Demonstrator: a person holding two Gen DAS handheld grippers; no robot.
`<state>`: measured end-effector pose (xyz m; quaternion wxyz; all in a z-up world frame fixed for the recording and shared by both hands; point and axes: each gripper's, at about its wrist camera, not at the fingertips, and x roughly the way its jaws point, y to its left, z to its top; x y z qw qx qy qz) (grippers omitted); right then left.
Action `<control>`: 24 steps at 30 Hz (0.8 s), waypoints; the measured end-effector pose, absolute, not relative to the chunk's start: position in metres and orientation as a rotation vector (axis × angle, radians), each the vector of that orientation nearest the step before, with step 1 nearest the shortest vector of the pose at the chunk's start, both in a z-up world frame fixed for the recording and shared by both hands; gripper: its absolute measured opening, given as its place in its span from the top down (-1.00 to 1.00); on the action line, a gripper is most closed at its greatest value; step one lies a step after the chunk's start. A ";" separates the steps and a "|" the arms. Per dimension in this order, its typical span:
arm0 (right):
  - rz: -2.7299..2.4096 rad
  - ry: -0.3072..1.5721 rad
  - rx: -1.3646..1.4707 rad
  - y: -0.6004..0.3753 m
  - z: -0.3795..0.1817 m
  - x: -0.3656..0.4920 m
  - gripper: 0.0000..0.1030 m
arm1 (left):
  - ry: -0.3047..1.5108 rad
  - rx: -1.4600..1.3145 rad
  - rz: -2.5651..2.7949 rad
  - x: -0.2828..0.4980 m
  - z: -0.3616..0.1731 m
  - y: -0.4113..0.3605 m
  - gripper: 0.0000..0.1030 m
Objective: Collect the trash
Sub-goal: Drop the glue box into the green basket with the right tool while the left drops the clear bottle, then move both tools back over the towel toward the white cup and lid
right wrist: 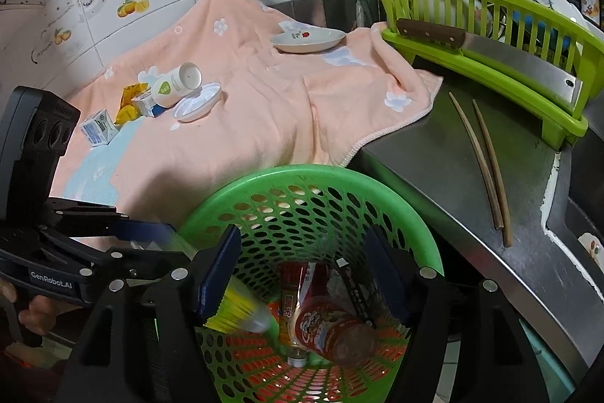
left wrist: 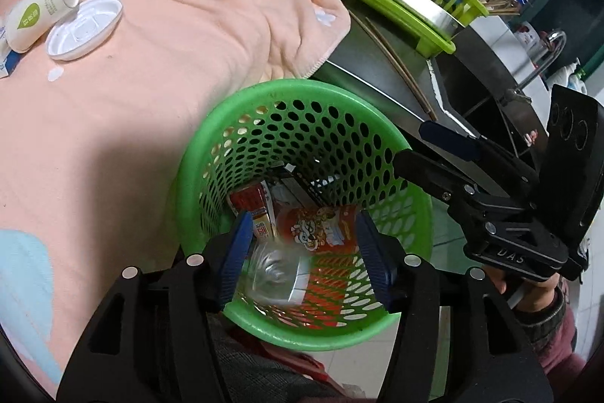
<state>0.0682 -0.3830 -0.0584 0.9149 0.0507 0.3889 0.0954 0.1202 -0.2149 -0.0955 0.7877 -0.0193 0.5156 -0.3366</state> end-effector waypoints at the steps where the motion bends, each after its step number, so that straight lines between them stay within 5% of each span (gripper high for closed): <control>1: 0.198 0.800 0.102 -0.382 -0.058 0.068 -0.28 | 1.108 -0.043 -0.722 0.120 -0.095 -0.214 -0.13; 24: 0.397 0.803 -0.022 -0.288 -0.042 0.125 -0.46 | 0.998 -0.181 -0.508 0.141 -0.074 -0.093 -0.19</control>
